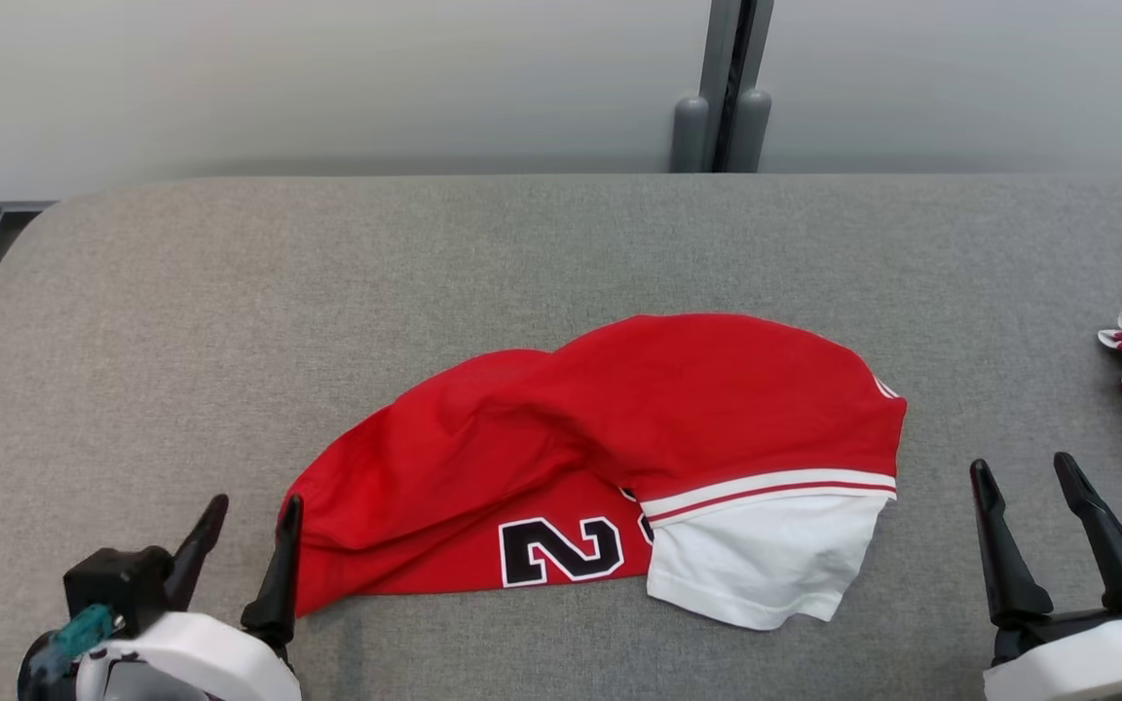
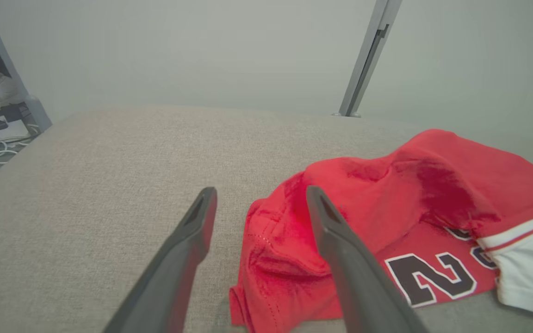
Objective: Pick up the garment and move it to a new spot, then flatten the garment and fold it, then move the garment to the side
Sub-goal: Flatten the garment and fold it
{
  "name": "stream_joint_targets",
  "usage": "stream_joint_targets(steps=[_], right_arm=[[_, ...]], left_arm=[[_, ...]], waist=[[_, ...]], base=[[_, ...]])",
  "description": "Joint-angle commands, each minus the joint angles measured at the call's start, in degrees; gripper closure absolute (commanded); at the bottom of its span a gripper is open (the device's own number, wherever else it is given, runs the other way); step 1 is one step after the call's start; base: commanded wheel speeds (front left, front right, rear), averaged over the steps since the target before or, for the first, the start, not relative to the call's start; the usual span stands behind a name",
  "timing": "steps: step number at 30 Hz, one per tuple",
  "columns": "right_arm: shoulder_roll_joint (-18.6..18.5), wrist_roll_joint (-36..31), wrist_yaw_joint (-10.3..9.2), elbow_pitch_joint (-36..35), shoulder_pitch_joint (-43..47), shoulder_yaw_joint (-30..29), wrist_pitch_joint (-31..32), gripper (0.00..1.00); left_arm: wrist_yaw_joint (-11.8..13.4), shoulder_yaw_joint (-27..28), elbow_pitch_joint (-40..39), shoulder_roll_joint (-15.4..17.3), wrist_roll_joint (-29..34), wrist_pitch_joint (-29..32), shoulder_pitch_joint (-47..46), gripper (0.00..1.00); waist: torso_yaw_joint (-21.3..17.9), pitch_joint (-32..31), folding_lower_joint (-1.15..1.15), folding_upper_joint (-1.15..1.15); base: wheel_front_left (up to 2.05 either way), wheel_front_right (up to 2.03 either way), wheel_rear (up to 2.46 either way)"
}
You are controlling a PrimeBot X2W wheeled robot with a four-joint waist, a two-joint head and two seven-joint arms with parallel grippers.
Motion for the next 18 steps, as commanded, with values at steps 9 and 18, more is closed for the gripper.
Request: stream_joint_targets(steps=[9, 18], right_arm=[[-0.2, 0.2, -0.02, 1.2, -1.4, 0.6, -0.2, 0.0], [-0.2, 0.1, -0.02, 2.0, -2.1, 0.6, -0.3, 0.0]], left_arm=[[-4.4, -0.5, 9.2, 0.0, -5.3, 5.2, -4.5, 0.0], [-7.1, -0.9, 12.6, -0.5, -7.5, 6.3, -6.3, 1.0]], waist=[[-1.4, 3.1, 0.0, 0.0], [-1.8, 3.9, 0.0, 0.0]], base=[[0.0, 0.0, 0.0], [0.0, 0.0, 0.0]])
